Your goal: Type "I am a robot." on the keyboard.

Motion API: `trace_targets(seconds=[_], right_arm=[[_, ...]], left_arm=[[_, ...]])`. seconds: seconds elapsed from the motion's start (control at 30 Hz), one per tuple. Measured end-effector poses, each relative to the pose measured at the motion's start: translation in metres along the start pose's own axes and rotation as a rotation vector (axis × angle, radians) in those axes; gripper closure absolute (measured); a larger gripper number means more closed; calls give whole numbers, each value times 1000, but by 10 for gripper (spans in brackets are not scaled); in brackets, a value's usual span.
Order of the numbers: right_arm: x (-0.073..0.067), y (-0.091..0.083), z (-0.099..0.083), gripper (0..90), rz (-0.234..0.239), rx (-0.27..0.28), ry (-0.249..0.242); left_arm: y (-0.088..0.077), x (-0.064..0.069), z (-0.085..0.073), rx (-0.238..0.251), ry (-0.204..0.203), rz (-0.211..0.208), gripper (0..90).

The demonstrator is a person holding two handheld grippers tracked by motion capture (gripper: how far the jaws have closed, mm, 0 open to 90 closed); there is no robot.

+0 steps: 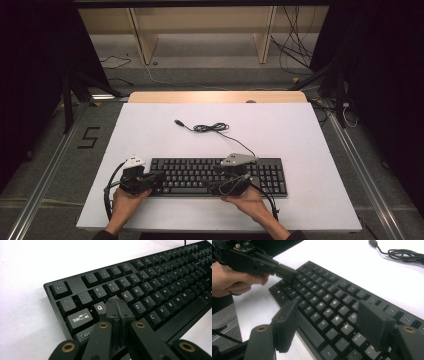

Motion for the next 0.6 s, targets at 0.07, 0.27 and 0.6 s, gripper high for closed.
trace_targets(seconds=[0.07,0.27,0.6], right_arm=[[0,0,0,343,0,2,-1],[-1,1,0,332,-1,0,-2],[-2,0,1,329,-2,10,-10]], left_arm=[[1,0,-1,-13,7,1,889],[4,0,-4,-27,-15,-3,890],[2,1,-3,-21,-7,-2,887]])
Point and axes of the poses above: each handheld gripper's, and its own axes: y roughly forward along the jaws, z roughly out of its top, x roughly to its right, the point moved 9 cm from there along y, roughly forward along the jaws, and after that the axes turned 4 degrees about -y, right-handed, at the moved point
